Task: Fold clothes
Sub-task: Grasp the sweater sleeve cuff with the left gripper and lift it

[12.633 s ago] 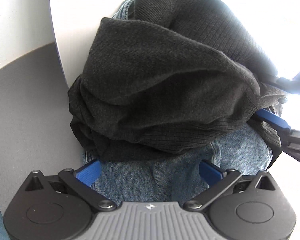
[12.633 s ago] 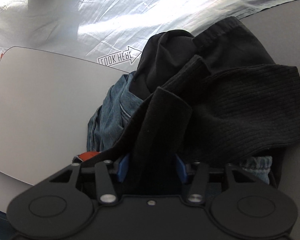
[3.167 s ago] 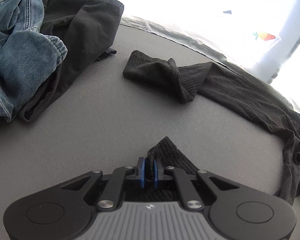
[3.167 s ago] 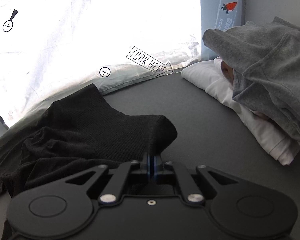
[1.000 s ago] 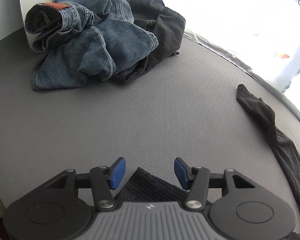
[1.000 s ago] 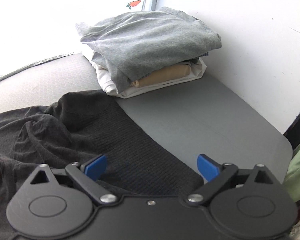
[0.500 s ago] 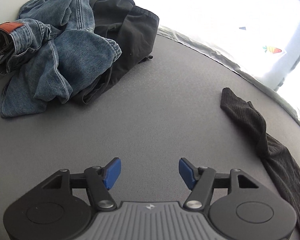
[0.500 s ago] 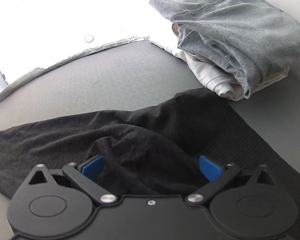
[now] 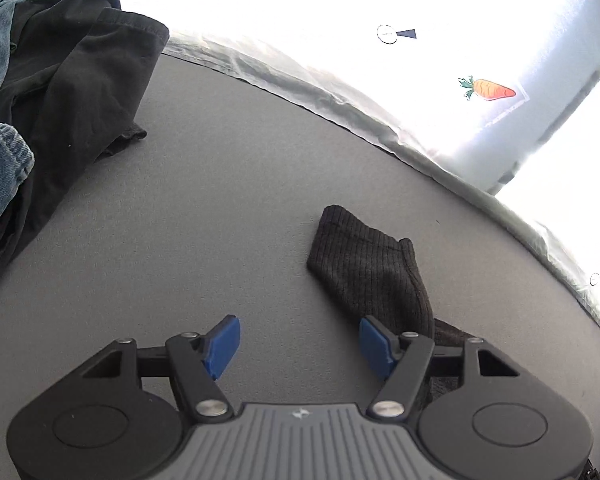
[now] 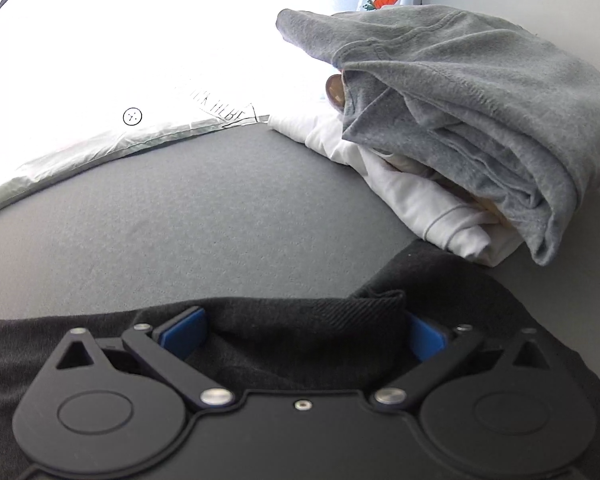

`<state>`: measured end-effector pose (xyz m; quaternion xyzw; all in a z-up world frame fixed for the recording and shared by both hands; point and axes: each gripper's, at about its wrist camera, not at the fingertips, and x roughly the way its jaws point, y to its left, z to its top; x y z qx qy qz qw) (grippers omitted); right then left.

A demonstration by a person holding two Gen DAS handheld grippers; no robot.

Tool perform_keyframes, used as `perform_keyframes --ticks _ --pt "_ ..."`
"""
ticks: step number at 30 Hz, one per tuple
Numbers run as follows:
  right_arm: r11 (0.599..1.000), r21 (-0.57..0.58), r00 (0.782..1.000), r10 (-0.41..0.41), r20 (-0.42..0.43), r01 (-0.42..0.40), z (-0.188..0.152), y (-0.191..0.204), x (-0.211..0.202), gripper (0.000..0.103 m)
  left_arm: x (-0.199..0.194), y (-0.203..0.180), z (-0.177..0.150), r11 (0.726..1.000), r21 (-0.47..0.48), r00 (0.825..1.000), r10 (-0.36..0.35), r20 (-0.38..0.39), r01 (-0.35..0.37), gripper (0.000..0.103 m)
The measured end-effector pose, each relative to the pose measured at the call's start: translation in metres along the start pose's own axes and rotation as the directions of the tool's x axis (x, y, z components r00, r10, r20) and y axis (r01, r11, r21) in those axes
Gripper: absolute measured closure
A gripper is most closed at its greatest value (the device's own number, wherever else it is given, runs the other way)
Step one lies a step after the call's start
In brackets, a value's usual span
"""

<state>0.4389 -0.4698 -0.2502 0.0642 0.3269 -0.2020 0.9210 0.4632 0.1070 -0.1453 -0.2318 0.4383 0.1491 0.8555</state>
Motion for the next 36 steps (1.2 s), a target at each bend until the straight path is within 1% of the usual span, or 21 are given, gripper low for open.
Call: perform_keyframes --ticks 3,7,10,11,12,13,14,15,16,17,18,21,23,24,25,26,28,29,32,35,36 --pt "1.0 0.003 1.0 -0.004 0.001 0.004 0.001 0.0 -0.001 0.0 0.011 -0.028 0.005 0.996 0.074 0.999 -0.05 0.006 0.049 0.029" --pt "1.0 0.003 1.0 -0.003 0.003 0.003 0.001 -0.001 -0.004 0.0 0.035 -0.059 0.007 0.984 0.176 1.0 -0.022 -0.014 0.025 0.029" --pt "1.0 0.002 1.0 -0.002 0.003 0.002 0.001 -0.001 -0.003 0.0 0.051 -0.074 0.009 0.976 0.219 1.0 -0.013 -0.028 0.019 0.029" --pt "1.0 0.002 1.0 -0.002 0.003 0.002 0.002 -0.002 -0.002 0.0 0.056 -0.076 0.008 0.973 0.229 1.0 -0.01 -0.024 0.015 0.032" --pt "1.0 0.002 1.0 -0.002 0.003 0.002 0.002 -0.002 -0.002 0.0 0.06 -0.077 0.008 0.972 0.234 1.0 -0.008 -0.021 0.012 0.045" --pt "1.0 0.002 1.0 -0.003 0.003 0.003 0.002 -0.002 -0.002 0.0 0.064 -0.076 0.009 0.974 0.227 1.0 -0.006 -0.019 0.01 0.054" --pt "1.0 0.002 1.0 -0.003 0.003 0.003 0.002 -0.002 -0.002 0.0 0.067 -0.074 0.011 0.977 0.215 1.0 -0.009 -0.02 0.013 0.073" --pt "1.0 0.002 1.0 -0.003 0.004 0.003 0.002 -0.002 -0.003 0.0 0.07 -0.071 0.013 0.981 0.192 0.999 -0.019 -0.028 0.024 0.086" --pt "1.0 0.002 1.0 -0.003 0.004 0.003 0.002 -0.002 -0.003 0.0 0.072 -0.067 0.014 0.985 0.167 0.999 -0.031 -0.03 0.035 0.09" --pt "1.0 0.002 1.0 -0.003 0.004 0.003 0.002 -0.002 -0.003 0.0 0.071 -0.062 0.016 0.989 0.144 0.999 -0.042 -0.017 0.044 0.091" --pt "1.0 0.001 1.0 -0.003 0.004 0.003 0.002 -0.001 -0.003 0.0 0.068 -0.059 0.019 0.99 0.138 0.999 -0.043 0.007 0.042 0.096" --pt "1.0 0.001 1.0 -0.003 0.004 0.003 0.002 -0.001 -0.002 0.0 0.049 -0.051 0.029 0.991 0.124 0.993 -0.056 0.102 0.043 0.097" --pt "1.0 0.002 1.0 -0.003 0.004 0.003 0.002 0.0 -0.002 0.0 0.032 -0.045 0.039 0.993 0.094 0.982 -0.086 0.167 0.071 0.097" --pt "1.0 0.001 1.0 -0.003 0.004 0.003 0.002 0.0 -0.002 0.0 0.024 -0.042 0.041 0.994 0.08 0.977 -0.086 0.197 0.071 0.098" --pt "1.0 0.001 1.0 -0.003 0.004 0.003 0.002 0.0 -0.002 0.0 0.019 -0.038 0.041 0.996 0.068 0.973 -0.075 0.217 0.062 0.098" --pt "1.0 0.001 1.0 -0.003 0.004 0.003 0.002 0.0 -0.002 0.0 0.016 -0.031 0.039 0.998 0.052 0.974 -0.052 0.222 0.041 0.1" --pt "1.0 0.001 1.0 -0.003 0.004 0.003 0.002 0.001 -0.002 0.0 0.012 -0.019 0.035 1.0 0.021 0.973 -0.005 0.232 0.0 0.101" --pt "1.0 0.001 1.0 -0.003 0.004 0.003 0.002 0.001 -0.002 0.0 0.012 -0.012 0.032 1.0 0.002 0.974 0.017 0.227 -0.018 0.101" --pt "1.0 0.001 1.0 -0.002 0.004 0.002 0.002 0.001 -0.002 0.0 0.026 0.016 0.015 0.995 -0.044 0.986 0.097 0.136 -0.092 0.101" --pt "1.0 0.001 1.0 -0.003 0.005 0.003 0.002 0.001 -0.002 0.0 0.032 0.034 0.004 0.99 -0.076 0.989 0.123 0.086 -0.116 0.1" --pt "1.0 0.001 1.0 -0.004 0.005 0.004 0.002 0.001 -0.002 0.0 0.034 0.04 0.0 0.988 -0.086 0.989 0.131 0.069 -0.125 0.095"
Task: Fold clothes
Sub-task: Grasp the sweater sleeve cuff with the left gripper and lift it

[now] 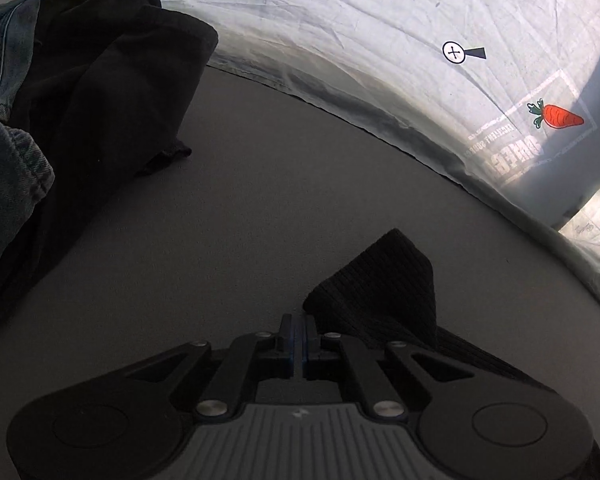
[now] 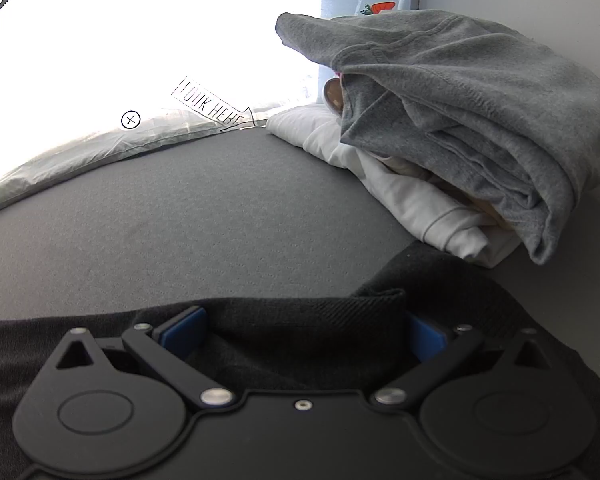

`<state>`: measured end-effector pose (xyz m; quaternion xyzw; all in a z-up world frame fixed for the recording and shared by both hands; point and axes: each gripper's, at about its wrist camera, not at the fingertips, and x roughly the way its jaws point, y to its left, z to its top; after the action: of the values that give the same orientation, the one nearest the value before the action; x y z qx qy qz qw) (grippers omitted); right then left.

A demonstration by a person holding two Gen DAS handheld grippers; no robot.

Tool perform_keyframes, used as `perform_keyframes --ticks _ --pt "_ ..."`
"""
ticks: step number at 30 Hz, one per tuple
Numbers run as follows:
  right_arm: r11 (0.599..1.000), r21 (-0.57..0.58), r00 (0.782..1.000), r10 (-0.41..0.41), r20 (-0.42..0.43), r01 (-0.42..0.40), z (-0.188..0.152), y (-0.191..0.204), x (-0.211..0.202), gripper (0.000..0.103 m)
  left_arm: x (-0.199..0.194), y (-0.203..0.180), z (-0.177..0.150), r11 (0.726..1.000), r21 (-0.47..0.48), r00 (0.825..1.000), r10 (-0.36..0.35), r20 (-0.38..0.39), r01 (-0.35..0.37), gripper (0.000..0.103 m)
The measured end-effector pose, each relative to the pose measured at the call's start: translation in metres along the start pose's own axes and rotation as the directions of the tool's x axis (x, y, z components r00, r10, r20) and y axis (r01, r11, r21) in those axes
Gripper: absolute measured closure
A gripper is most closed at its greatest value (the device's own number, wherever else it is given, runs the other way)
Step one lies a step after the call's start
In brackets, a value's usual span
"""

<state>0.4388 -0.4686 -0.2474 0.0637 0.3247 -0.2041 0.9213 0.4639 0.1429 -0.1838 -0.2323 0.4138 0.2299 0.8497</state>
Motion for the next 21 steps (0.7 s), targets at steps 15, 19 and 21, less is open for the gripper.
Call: perform_keyframes --ticks 15,19,21 --pt "1.0 -0.001 1.0 -0.001 0.001 0.001 0.0 0.0 -0.001 0.0 0.046 -0.037 0.022 0.959 0.283 0.999 0.005 -0.033 0.005 0.034" --pt "1.0 -0.001 1.0 -0.001 0.001 0.001 0.0 0.001 -0.001 0.0 0.039 -0.038 0.012 0.961 0.275 1.0 -0.005 0.003 0.004 0.084" --pt "1.0 -0.001 1.0 -0.002 0.001 0.002 0.0 0.001 -0.001 0.0 0.033 -0.035 0.012 0.969 0.246 0.999 -0.035 0.013 0.031 0.094"
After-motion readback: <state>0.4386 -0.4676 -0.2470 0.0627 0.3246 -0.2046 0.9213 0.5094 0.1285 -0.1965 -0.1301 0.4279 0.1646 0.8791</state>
